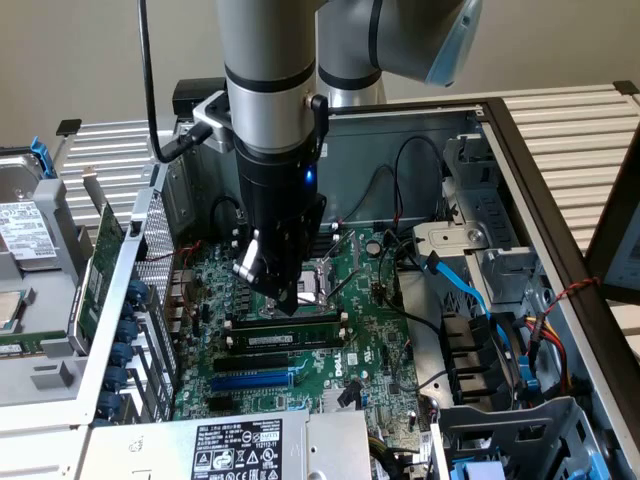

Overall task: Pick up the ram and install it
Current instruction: 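Press down the ram until it locks into place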

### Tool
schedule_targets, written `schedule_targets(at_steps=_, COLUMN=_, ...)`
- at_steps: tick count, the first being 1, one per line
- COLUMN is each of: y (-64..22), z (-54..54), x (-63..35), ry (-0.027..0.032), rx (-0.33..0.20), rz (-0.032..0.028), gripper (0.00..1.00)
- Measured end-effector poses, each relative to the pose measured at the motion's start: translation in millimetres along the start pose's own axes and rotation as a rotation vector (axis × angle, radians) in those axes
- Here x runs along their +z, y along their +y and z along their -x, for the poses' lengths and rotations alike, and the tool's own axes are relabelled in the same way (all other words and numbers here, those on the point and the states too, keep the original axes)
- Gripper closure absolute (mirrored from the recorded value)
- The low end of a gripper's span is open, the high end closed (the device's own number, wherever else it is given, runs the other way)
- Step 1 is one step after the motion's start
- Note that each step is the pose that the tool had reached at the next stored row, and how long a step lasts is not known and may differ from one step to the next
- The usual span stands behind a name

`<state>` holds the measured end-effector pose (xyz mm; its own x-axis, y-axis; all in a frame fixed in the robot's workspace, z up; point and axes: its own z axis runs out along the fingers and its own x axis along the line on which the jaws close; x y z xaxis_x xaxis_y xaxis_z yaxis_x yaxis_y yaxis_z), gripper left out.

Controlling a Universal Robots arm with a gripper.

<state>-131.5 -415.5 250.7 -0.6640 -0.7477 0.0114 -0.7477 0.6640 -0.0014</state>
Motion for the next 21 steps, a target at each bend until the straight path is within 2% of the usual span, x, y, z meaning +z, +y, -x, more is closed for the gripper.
schedule_targets(at_steps=21, y=0.0, z=0.0, x=4.5, ry=0.0002, rx=0.317, rz=0.0034, gripper=0.89)
